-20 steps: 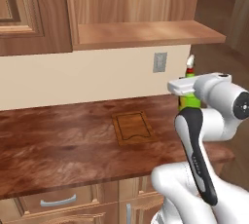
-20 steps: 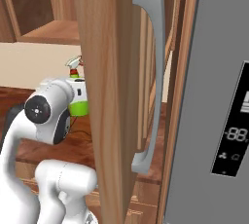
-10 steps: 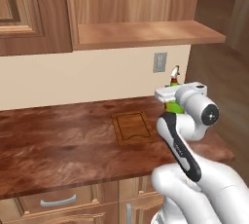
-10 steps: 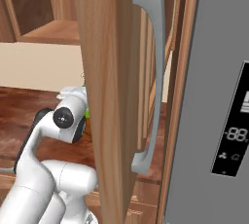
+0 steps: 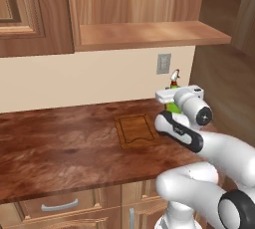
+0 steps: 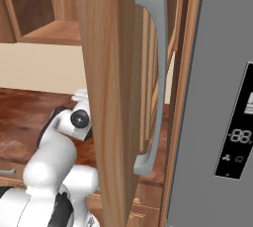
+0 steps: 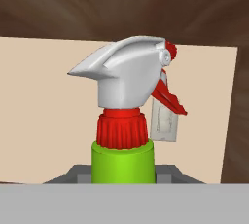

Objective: Grab the spray bottle from the cabinet, then place it next to the cutting board for sanitizing. Then grab the dish brush from the countertop next to the sink and place it next to the cutting board.

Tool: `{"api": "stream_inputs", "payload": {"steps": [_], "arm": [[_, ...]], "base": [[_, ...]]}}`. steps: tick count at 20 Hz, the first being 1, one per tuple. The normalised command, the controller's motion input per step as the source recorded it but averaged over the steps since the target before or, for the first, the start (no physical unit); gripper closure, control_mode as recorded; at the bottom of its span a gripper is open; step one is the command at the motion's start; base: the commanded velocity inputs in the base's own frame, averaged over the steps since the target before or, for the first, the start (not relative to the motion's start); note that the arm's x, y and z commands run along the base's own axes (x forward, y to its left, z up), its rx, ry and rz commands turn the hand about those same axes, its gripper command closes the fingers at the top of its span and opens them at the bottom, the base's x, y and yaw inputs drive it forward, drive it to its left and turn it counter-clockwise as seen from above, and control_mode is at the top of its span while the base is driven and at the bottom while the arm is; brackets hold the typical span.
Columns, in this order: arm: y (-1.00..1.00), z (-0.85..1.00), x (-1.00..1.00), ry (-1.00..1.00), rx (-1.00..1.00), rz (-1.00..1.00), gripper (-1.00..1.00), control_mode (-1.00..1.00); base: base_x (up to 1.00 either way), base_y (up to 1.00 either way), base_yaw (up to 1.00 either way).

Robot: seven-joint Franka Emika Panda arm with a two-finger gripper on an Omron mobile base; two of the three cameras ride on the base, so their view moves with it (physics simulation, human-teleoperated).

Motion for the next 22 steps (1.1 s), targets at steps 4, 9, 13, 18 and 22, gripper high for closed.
{"api": "stream_inputs", "payload": {"steps": [4,9,13,18,22], "arm": [[-0.24,-0.17,0.52,0.00,0.00,0.01,1.00,-1.00],[-0.17,-0.18,0.52,0.00,0.00,0.02,1.00,-1.00],[-0.18,-0.28,0.50,0.00,0.00,0.02,1.00,-1.00],[-0.05,-0.31,0.29,0.00,0.00,0.01,1.00,-1.00],[0.00,-0.30,0.01,0.00,0.01,0.00,1.00,-1.00]], "base": [[0.00,0.00,0.00],[0.00,0.00,0.00],[0.00,0.00,0.00],[0.00,0.00,0.00],[0.00,0.00,0.00]]}}
